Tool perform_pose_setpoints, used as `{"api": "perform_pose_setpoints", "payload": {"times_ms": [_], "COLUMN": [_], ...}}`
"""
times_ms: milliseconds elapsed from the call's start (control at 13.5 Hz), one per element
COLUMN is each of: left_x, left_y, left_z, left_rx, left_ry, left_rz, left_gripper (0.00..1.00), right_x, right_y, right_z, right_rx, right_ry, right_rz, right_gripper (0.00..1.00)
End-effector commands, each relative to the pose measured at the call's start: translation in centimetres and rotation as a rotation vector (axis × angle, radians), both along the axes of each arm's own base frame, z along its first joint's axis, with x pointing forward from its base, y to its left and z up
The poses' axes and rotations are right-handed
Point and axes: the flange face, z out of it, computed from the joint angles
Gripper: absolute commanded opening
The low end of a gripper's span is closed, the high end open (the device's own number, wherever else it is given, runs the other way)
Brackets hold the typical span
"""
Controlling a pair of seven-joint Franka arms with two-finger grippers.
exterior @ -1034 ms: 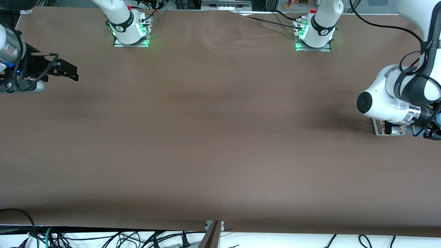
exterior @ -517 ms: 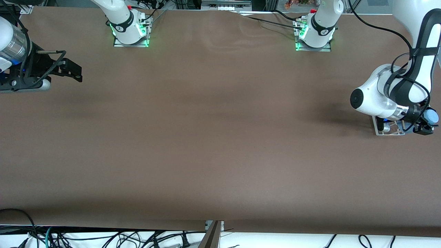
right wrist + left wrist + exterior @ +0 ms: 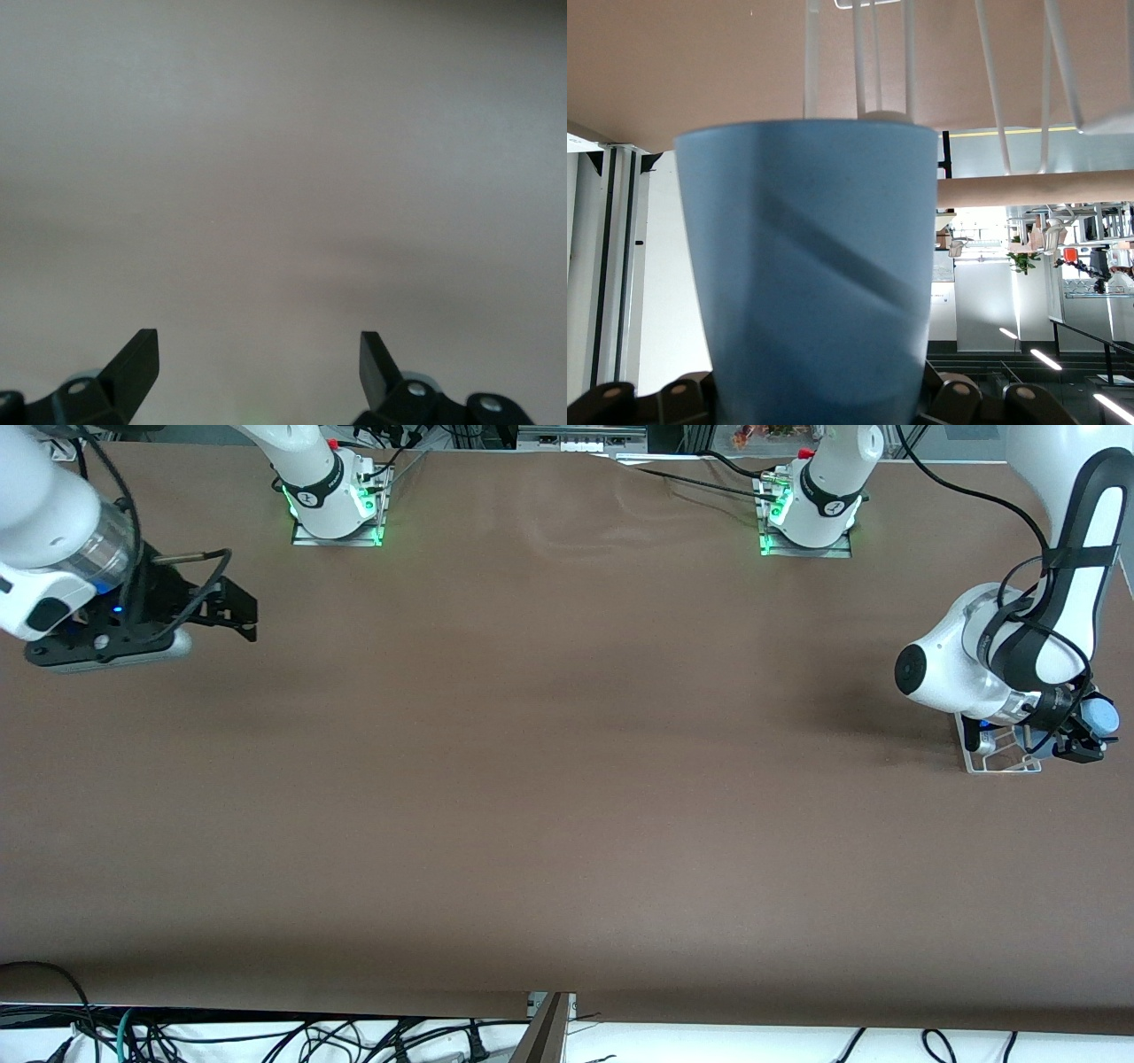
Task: Transfer cup to left arm and place on rack
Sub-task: 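Lower the cup onto a rack peg with the left gripper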
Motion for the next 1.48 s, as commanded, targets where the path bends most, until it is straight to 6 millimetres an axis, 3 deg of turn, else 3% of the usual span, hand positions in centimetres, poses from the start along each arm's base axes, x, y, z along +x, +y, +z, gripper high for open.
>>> {"api": "perform_pose_setpoints", "payload": {"times_ms": [0, 517, 1182, 1256, 1330, 1404], "left_x": [-1.0, -0.9, -0.4, -0.4, -0.3, -0.2], "left_y": [-0.1, 0.7, -0.4, -0.5, -0.6, -0.5], "left_z": [-0.2, -1.9, -3.5, -3.5, -3.3, -3.0], "left_rx": [0.005, 0.003, -0.011, -0.013, -0.016, -0.016], "left_ry": [-0.023, -0.005, 0.009, 0.009, 0.004, -0.001], "left_rz": [-0.027, -0.069, -0.083, -0.085, -0.084, -0.083], "left_gripper": [0.00, 0.00, 0.00, 0.46, 0.99, 1.00], "right_x": [0.1, 0.3, 0.3, 0.3, 0.3, 0.3], "right_y": [0.4, -0.1, -0.2, -0.3, -0.3, -0.3], "right_z": [0.7, 0.7, 0.7, 0.7, 0.7, 0.7], "right_rx": [0.013, 0.013, 0.014, 0.014, 0.014, 0.014], "right_ry": [-0.012, -0.010, -0.010, -0.010, -0.010, -0.010], "right_rz": [-0.006, -0.016, -0.018, -0.018, -0.018, -0.018], "right_gripper": [1.00, 1.00, 1.00, 1.00, 1.00, 1.00]}}
